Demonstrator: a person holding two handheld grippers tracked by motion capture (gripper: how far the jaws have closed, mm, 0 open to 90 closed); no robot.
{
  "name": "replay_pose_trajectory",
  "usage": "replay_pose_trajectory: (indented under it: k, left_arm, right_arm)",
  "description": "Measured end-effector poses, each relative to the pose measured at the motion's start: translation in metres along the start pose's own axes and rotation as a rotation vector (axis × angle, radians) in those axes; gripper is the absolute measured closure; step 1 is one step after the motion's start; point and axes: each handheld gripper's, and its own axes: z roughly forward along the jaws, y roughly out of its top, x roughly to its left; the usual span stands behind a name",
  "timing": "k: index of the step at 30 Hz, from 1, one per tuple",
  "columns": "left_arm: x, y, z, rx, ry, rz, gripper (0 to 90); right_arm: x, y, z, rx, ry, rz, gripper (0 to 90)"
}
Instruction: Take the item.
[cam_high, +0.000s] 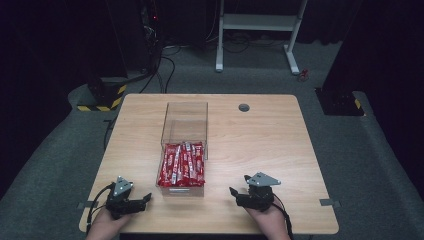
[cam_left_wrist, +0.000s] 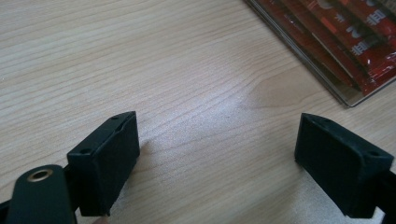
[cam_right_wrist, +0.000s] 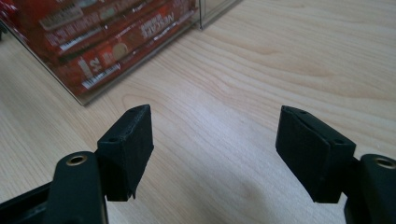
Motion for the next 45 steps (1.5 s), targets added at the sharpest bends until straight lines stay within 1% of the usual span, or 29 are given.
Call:
replay_pose_trajectory:
  k: [3, 6, 8, 12, 19, 24, 33, 35, 36, 40, 44, 45]
  left_arm:
    - [0.0, 0.0, 0.0, -0.002, -0.005, -0.01, 14.2]
    - [0.0, 0.0, 0.0, -0.003, -0.005, -0.009, 14.2]
    - [0.0, 0.0, 0.0, -0.001, -0.002, -0.001, 14.2]
    - [0.0, 0.0, 0.0, -0.001, -0.003, -0.002, 14.2]
    - [0.0, 0.0, 0.0, -0.002, 0.001, 0.001, 14.2]
    - [0.0, 0.0, 0.0, -0.002, 0.001, 0.001, 14.3]
    - [0.0, 0.0, 0.0, -0.002, 0.002, 0.002, 14.2]
    - [0.0, 0.0, 0.0, -0.002, 0.002, 0.001, 14.3]
    - [0.0, 0.0, 0.0, -0.002, 0.001, 0.001, 14.2]
    - [0.0, 0.0, 0.0, -0.001, 0.002, 0.001, 14.2]
    - [-0.001, 0.0, 0.001, -0.003, 0.001, -0.002, 14.2]
    - [-0.001, 0.0, 0.001, -0.003, 0.0, -0.003, 14.3]
  right_arm:
    - [0.002, 0.007, -0.002, -0.007, 0.0, -0.009, 27.6]
    - [0.003, 0.012, -0.004, -0.009, 0.006, -0.015, 27.8]
    - [0.003, 0.017, -0.005, -0.016, 0.002, -0.018, 28.0]
    - [0.004, 0.022, -0.004, -0.021, 0.001, -0.02, 28.0]
    - [0.007, 0.033, -0.005, -0.047, 0.009, -0.03, 27.9]
    - [0.009, 0.043, -0.002, -0.063, 0.016, -0.042, 28.1]
    - [0.012, 0.056, 0.002, -0.077, 0.015, -0.046, 28.0]
    - [0.013, 0.059, 0.003, -0.089, 0.017, -0.046, 28.0]
    - [0.015, 0.063, 0.003, -0.097, 0.014, -0.057, 28.0]
    - [0.017, 0.065, 0.004, -0.106, 0.017, -0.055, 28.1]
    - [0.022, 0.069, 0.006, -0.111, 0.017, -0.064, 28.2]
    - [0.022, 0.07, 0.006, -0.112, 0.022, -0.059, 28.3]
